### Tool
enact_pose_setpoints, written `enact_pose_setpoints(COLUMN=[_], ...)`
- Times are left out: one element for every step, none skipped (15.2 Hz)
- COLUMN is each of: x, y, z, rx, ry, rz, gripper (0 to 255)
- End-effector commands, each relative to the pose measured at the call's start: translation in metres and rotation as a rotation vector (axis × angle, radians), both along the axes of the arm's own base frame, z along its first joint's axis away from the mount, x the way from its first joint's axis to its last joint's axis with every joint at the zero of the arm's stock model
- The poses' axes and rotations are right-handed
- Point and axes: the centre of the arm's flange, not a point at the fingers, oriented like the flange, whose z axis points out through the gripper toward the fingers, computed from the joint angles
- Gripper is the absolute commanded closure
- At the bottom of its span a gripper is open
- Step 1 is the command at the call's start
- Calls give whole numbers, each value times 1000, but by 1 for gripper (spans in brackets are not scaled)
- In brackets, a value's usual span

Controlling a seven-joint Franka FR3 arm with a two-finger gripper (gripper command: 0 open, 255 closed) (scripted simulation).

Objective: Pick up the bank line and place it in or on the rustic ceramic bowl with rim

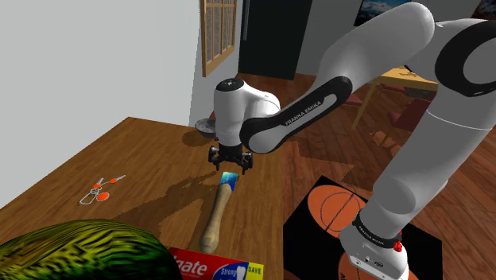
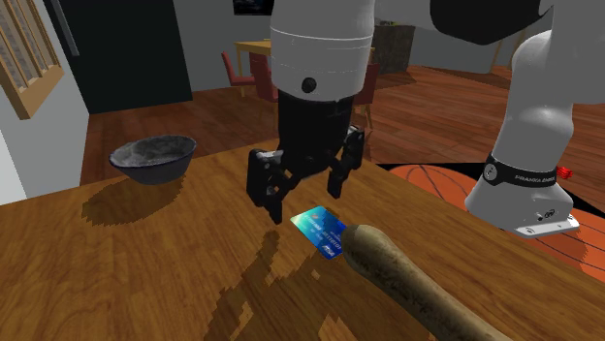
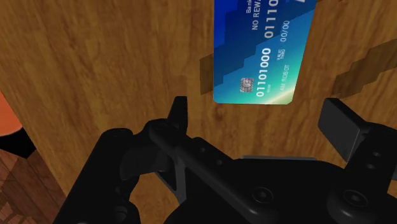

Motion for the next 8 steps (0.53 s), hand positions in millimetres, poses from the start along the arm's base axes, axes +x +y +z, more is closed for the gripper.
enact_pose_setpoints(x=[0, 0, 0, 0, 0, 0, 0, 0], y=[-1, -1, -1, -1, -1, -1, -1, -1], z=[-2, -2, -2, -2, -2, -2, -2, -2], rx=[0, 0, 0, 0, 0, 0, 0, 0], ry=[0, 0, 0, 0, 0, 0, 0, 0], rz=[0, 0, 0, 0, 0, 0, 0, 0], gripper=[0, 0, 0, 0, 0, 0, 255, 255])
